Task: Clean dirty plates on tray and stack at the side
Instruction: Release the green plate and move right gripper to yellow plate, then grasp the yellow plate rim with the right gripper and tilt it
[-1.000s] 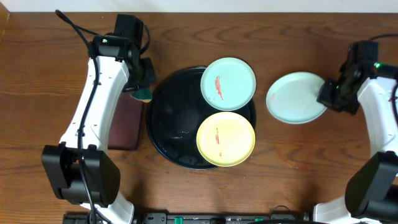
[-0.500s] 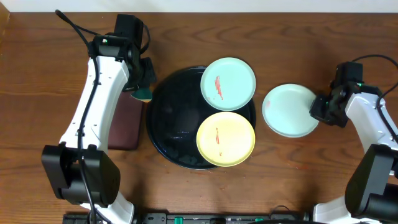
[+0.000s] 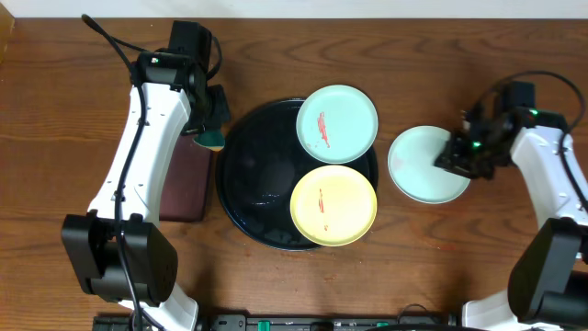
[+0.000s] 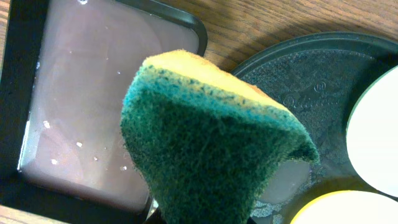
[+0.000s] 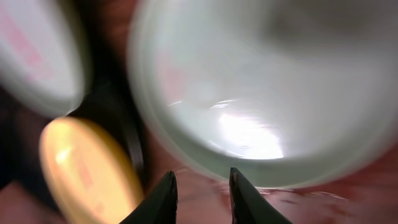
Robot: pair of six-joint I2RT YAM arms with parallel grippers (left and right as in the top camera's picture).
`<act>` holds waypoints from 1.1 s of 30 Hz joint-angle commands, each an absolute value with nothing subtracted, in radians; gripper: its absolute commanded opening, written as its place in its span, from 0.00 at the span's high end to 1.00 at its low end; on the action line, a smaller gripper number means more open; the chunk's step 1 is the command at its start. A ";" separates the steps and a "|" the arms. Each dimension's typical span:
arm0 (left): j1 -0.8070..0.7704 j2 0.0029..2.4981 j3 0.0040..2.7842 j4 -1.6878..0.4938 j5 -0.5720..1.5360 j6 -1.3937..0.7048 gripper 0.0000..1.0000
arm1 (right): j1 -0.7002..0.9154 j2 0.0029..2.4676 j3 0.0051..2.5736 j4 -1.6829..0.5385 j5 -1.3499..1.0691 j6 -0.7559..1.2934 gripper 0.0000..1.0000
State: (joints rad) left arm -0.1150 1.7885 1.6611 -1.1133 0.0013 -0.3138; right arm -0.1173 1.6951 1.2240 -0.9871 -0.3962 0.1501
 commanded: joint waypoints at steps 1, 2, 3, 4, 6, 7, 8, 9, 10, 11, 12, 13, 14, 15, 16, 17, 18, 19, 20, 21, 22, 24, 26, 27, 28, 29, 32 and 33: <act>-0.118 1.794 1.653 -1.110 0.001 -0.310 0.92 | -0.020 1.700 1.233 -1.001 -0.489 0.104 0.72; -0.118 1.794 1.653 -1.110 0.001 -0.312 0.92 | 0.015 1.700 1.233 -1.006 -0.461 0.111 0.71; -0.118 1.794 1.653 -1.110 0.001 -0.312 0.93 | 0.044 1.700 1.232 -1.007 -0.435 0.121 0.69; -0.118 1.794 1.653 -1.110 0.001 -0.312 0.93 | 0.073 1.700 1.229 -1.007 -0.410 0.136 0.68; -0.118 1.794 1.653 -1.110 0.001 -0.312 0.93 | 0.131 1.700 1.224 -1.007 -0.349 0.175 0.67; -0.117 1.794 1.653 -1.110 0.001 -0.312 0.92 | 0.152 1.700 1.222 -1.005 -0.329 0.187 0.66; -0.118 1.794 1.653 -1.110 0.001 -0.312 0.93 | 0.179 1.700 1.217 -1.003 -0.307 0.199 0.66; -0.118 1.794 1.653 -1.110 0.001 -0.312 0.93 | 0.202 1.700 1.214 -1.002 -0.290 0.212 0.66; -0.118 1.794 1.653 -1.110 0.001 -0.312 0.93 | 0.226 1.702 1.211 -1.002 -0.272 0.224 0.66; -0.118 1.794 1.653 -1.110 0.001 -0.312 0.92 | 0.245 1.702 1.207 -1.002 -0.258 0.233 0.66; -0.118 1.794 1.653 -1.110 0.001 -0.312 0.92 | 0.260 1.702 1.202 -0.999 -0.248 0.237 0.66; -0.118 1.794 1.653 -1.110 0.001 -0.312 0.93 | 0.278 1.702 1.195 -0.994 -0.230 0.249 0.64; -0.118 1.794 1.653 -1.110 0.001 -0.312 0.93 | 0.292 1.702 1.187 -0.992 -0.209 0.264 0.62; -0.118 1.794 1.653 -1.110 0.001 -0.312 0.92 | 0.303 1.702 1.179 -0.988 -0.191 0.278 0.61; -0.118 1.794 1.653 -1.110 0.001 -0.312 0.93 | 0.315 1.702 1.171 -0.983 -0.181 0.284 0.60; -0.118 1.794 1.653 -1.110 0.001 -0.312 0.93 | 0.326 1.702 1.162 -0.975 -0.181 0.285 0.60; -0.118 1.794 1.653 -1.110 0.001 -0.312 0.92 | 0.336 1.702 1.155 -0.968 -0.181 0.290 0.60; -0.118 1.794 1.653 -1.109 0.001 -0.312 0.93 | 0.343 1.702 1.150 -0.961 -0.181 0.299 0.60; -0.118 1.794 1.653 -1.109 0.001 -0.312 0.92 | 0.350 1.702 1.144 -0.956 -0.180 0.308 0.60; -0.118 1.794 1.653 -1.109 0.001 -0.312 0.92 | 0.355 1.702 1.141 -0.953 -0.181 0.312 0.60; -0.118 1.794 1.653 -1.109 0.001 -0.312 0.93 | 0.360 1.702 1.135 -0.947 -0.181 0.316 0.60; -0.118 1.794 1.653 -1.109 0.001 -0.312 0.93 | 0.363 1.702 1.121 -0.931 -0.180 0.319 0.60; -0.118 1.794 1.653 -1.109 0.001 -0.312 0.93 | 0.364 1.702 1.097 -0.907 -0.181 0.329 0.61; -0.118 1.794 1.653 -1.109 0.001 -0.312 0.93 | 0.364 1.702 1.084 -0.897 -0.180 0.339 0.61; -0.117 1.794 1.653 -1.110 0.001 -0.312 0.93 | 0.364 1.702 1.070 -0.885 -0.181 0.350 0.61; -0.117 1.794 1.653 -1.109 0.001 -0.312 0.93 | 0.364 1.702 1.057 -0.875 -0.184 0.359 0.62; -0.118 1.794 1.653 -1.108 0.001 -0.312 0.92 | 0.364 1.702 1.030 -0.854 -0.185 0.371 0.71; -0.118 1.794 1.653 -1.109 0.001 -0.312 0.92 | 0.364 1.702 1.028 -0.852 -0.185 0.371 0.74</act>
